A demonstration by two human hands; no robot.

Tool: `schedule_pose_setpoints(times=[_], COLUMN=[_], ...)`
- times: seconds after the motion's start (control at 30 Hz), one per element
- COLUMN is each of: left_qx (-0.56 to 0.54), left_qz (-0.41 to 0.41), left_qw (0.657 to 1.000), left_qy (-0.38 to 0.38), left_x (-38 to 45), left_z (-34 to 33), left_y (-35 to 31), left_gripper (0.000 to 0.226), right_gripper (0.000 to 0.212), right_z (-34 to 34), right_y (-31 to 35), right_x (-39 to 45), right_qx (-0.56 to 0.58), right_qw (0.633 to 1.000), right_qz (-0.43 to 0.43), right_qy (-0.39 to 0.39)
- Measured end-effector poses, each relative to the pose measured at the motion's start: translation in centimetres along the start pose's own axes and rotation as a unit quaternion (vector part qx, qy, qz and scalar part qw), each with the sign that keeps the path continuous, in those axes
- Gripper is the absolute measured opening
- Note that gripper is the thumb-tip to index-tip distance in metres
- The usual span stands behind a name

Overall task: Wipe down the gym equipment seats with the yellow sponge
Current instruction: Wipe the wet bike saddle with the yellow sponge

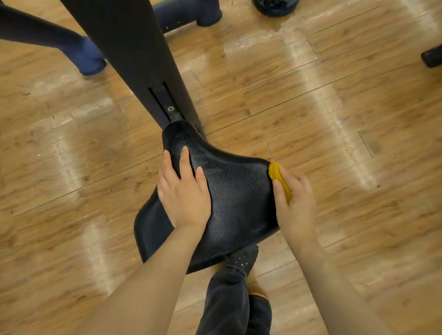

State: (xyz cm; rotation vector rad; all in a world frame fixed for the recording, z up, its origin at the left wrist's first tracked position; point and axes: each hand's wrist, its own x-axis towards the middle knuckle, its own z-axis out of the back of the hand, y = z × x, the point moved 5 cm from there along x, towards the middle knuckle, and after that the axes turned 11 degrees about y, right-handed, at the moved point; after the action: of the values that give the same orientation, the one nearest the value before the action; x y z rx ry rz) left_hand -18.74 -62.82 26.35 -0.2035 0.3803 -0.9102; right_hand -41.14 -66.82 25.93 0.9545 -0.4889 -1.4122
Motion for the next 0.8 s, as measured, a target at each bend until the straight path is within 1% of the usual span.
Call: schedule_pose_setpoints(times=[0.1, 0.2, 0.27, 0.33, 0.4, 0.5, 0.7, 0.8], left_qx=[-0.014, -0.022, 0.004, 0.038, 0.063, 0.067, 0.073, 0.078], left_qz=[-0.012, -0.045, -0.084, -0.126, -0.14, -0.13, -0.123, -0.155], left_qw=[1.0, 0.997, 0.993, 0.988, 0.985, 0.987, 0.987, 0.983], left_qy=[0.015, 0.065, 0.081, 0.081, 0.074, 0.07, 0.068, 0.062], left_x=[-0.1, -0.5, -1.6, -3.4, -5.5, -7.5, -7.8, -7.4], left_z=[0.2, 0.7, 1.2, 1.4, 1.1, 0.7, 0.8, 1.3], left_y=[0.1, 0.4, 1.2, 2.4, 3.7, 4.5, 4.3, 3.5], left_gripper=[0.05, 0.052, 0.052, 0.051, 0.051, 0.055, 0.053, 0.047], right_gripper=[0.038, 0.038, 0.039, 0.04, 0.043, 0.039, 0.039, 0.04], right_z=[-0.2, -1.1, -1.4, -1.4, -1.4, -1.3, -0.9, -0.9], right_y=[-0.9, -1.5, -1.4, -1.2, -1.1, -1.2, -0.9, -0.9], right_x=[-3.7, -6.4, -6.7, -6.3, -5.9, -5.8, -5.7, -5.9], right_qx=[0.045, 0.096, 0.116, 0.129, 0.133, 0.119, 0.096, 0.09], right_qw=[0.997, 0.99, 0.986, 0.983, 0.982, 0.986, 0.989, 0.988], right_qz=[-0.028, -0.059, -0.058, -0.063, -0.074, -0.066, -0.073, -0.087], right_qy=[-0.054, -0.089, -0.104, -0.117, -0.113, -0.092, -0.083, -0.088])
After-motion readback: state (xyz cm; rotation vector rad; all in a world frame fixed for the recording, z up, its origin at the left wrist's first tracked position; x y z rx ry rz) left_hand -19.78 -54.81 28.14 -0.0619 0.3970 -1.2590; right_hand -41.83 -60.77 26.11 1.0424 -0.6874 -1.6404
